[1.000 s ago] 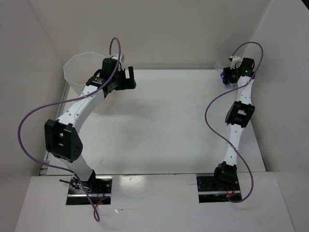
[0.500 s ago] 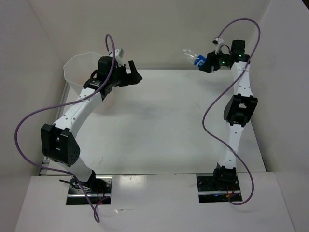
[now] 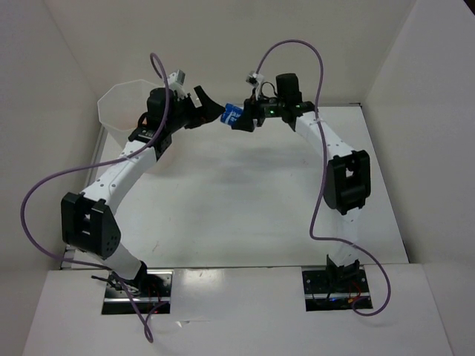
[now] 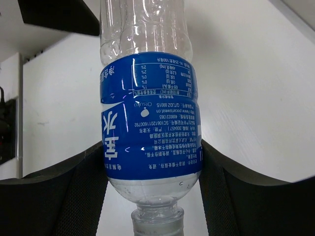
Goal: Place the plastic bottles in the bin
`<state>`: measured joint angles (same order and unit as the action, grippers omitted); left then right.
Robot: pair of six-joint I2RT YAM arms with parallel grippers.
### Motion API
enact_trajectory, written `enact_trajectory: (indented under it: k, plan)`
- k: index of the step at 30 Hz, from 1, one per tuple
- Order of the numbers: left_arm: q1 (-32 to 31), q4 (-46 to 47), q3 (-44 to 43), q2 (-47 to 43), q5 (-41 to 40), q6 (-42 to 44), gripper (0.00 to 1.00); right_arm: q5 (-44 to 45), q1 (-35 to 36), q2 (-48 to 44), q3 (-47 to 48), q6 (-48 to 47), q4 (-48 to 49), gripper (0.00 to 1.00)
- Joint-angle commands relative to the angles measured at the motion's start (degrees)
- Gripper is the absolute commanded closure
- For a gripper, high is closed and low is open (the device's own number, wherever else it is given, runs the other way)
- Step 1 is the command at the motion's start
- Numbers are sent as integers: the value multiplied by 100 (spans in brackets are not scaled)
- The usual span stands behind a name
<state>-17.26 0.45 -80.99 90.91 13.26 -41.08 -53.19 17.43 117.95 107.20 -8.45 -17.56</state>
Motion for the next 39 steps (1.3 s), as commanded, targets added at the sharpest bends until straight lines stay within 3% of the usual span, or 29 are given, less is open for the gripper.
enact_trajectory:
  k: [1,6,15,24,26,28,34,35,37,39]
  plan:
    - [-32,307,91,-320,-174,-172,0,397,163,-492,-85,766,1088,54]
    - [-32,61,154,-425,-403,-172,0,818,401,-852,-322,818,1202,53]
    - [-32,579,347,-487,-727,-524,0,625,920,-1459,-1077,924,1475,51]
    - [-32,913,426,-408,-413,-744,0,599,1359,-1643,-1367,1267,1985,49]
    - [-32,913,426,-408,-412,-744,0,957,1465,-1705,-1368,1144,1985,49]
    - [-32,913,426,-460,-412,-744,0,1126,1544,-1767,-1368,1091,1985,44]
    - [-32,826,602,-934,-911,-639,32,1434,1544,-1924,-1429,1371,2090,29]
    - [-32,756,602,-935,-965,-638,43,1486,1544,-1925,-1430,1372,2142,29]
    - [-32,693,549,-1058,-965,-568,45,1487,1597,-1978,-1430,1372,2143,20]
    - [-32,641,497,-1128,-1140,-445,40,1556,1597,-2048,-1430,1372,2143,10]
